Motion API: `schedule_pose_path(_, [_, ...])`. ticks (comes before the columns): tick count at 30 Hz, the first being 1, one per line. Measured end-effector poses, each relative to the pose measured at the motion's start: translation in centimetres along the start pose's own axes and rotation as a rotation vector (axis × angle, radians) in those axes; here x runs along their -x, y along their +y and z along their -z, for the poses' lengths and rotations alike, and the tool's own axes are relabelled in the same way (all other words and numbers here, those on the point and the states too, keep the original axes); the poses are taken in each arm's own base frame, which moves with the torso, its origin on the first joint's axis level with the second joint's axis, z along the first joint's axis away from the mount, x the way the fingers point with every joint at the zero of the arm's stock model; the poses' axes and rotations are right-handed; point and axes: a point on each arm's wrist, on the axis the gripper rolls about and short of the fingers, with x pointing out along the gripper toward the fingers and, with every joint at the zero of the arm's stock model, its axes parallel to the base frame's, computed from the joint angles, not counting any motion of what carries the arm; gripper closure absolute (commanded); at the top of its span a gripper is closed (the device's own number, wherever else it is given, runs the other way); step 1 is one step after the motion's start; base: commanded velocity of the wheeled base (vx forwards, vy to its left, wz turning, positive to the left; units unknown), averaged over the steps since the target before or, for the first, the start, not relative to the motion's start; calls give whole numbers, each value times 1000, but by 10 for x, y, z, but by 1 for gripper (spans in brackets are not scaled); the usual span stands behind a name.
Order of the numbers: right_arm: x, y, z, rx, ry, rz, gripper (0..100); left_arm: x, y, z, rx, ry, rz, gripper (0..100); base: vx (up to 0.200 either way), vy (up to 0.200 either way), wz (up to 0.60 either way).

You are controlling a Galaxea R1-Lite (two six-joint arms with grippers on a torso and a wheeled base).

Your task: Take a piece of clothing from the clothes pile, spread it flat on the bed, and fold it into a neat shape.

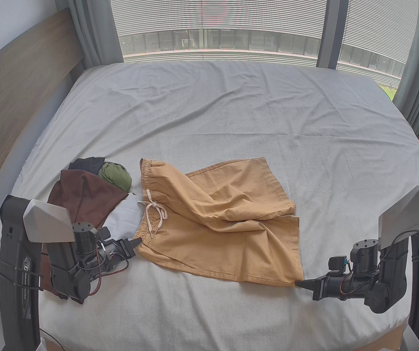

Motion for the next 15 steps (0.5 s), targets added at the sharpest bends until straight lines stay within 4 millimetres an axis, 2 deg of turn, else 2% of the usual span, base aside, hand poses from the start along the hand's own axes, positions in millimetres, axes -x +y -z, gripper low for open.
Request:
schedule_pose_path(6, [7,1,4,-12,17,9,100,28,-4,4,25,45,-33,100,0,0,0])
schedule_pose_path(15, [17,4,11,-30,49,21,100,74,-23,8,52,106,-68,100,0,0,0])
